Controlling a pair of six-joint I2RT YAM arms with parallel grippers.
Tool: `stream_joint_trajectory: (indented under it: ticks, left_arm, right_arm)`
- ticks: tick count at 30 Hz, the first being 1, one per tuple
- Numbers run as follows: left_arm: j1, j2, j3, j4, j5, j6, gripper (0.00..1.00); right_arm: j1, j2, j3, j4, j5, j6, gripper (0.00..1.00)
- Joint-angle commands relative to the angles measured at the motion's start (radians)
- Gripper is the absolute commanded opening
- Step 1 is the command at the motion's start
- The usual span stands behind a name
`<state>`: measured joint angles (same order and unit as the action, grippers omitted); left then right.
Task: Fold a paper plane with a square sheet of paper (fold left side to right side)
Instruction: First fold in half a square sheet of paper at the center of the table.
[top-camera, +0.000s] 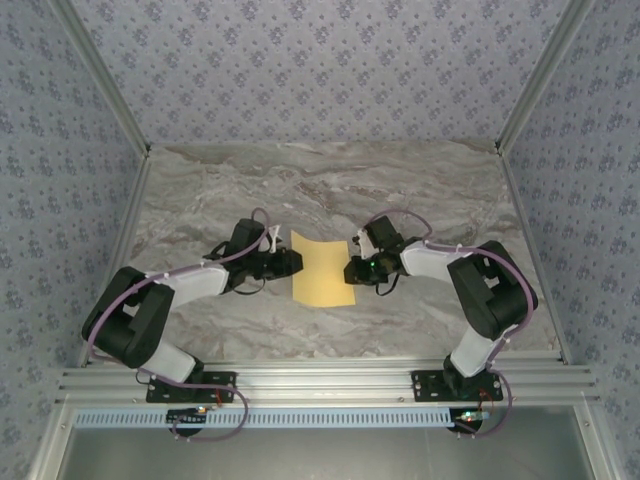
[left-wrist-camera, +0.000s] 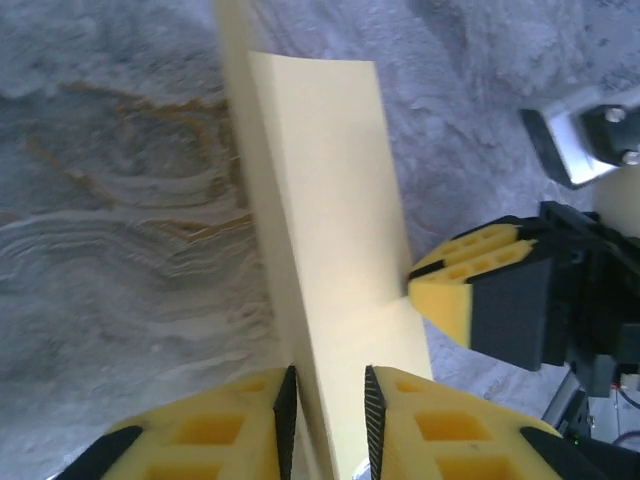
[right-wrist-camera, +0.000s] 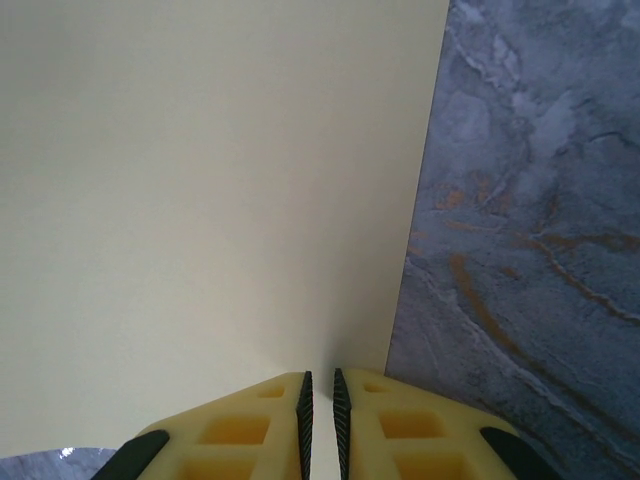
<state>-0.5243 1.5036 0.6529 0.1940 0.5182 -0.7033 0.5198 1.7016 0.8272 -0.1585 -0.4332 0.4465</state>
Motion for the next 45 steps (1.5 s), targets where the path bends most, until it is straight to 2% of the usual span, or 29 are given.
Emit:
stream_joint_trajectory:
  ticks: [1,7,13,17,22,26,34,37,40,42,45]
  left_arm:
    - [-0.037,0.018,0.063,0.084,0.063,-0.049,0.39]
    - [-0.093,0.123,0.145,0.118,0.071,-0.069,0.54]
    - [-0.118,0.205,0.181,0.159,0.068,-0.088,0.58]
    - [-0.122,0.224,0.191,0.153,0.061,-0.087,0.53]
    - [-0.122,0.224,0.188,0.14,0.042,-0.082,0.39]
    - [-0.122,0.227,0.186,0.141,0.037,-0.087,0.32]
    - [-0.123,0.228,0.184,0.144,0.037,-0.088,0.3]
    - [-0.122,0.225,0.182,0.144,0.038,-0.087,0.29]
    - [-0.122,0.205,0.179,0.112,0.017,-0.071,0.29]
    - [-0.122,0.178,0.176,0.07,-0.014,-0.052,0.33]
    - [-0.123,0.126,0.159,0.007,-0.078,-0.035,0.4]
  right_arm:
    - [0.005,0.026,-0.012,-0.01,0.035,0.018,0.19]
    - [0.003,0.009,-0.042,0.045,0.001,0.032,0.2]
    - [-0.037,-0.08,-0.058,0.089,-0.054,0.039,0.25]
    - [-0.082,-0.167,-0.068,0.102,-0.075,0.046,0.34]
    - [-0.125,-0.203,-0.082,0.215,-0.177,0.127,0.45]
    - [-0.119,-0.149,-0.072,0.289,-0.229,0.174,0.46]
    - [-0.078,-0.025,-0.026,0.339,-0.263,0.222,0.46]
    - [-0.069,-0.005,-0.02,0.345,-0.268,0.224,0.39]
    - [-0.072,-0.007,-0.019,0.309,-0.243,0.197,0.2]
    - [-0.073,-0.017,-0.011,0.252,-0.198,0.158,0.09]
    - [-0.072,-0.025,0.003,0.178,-0.136,0.11,0.04]
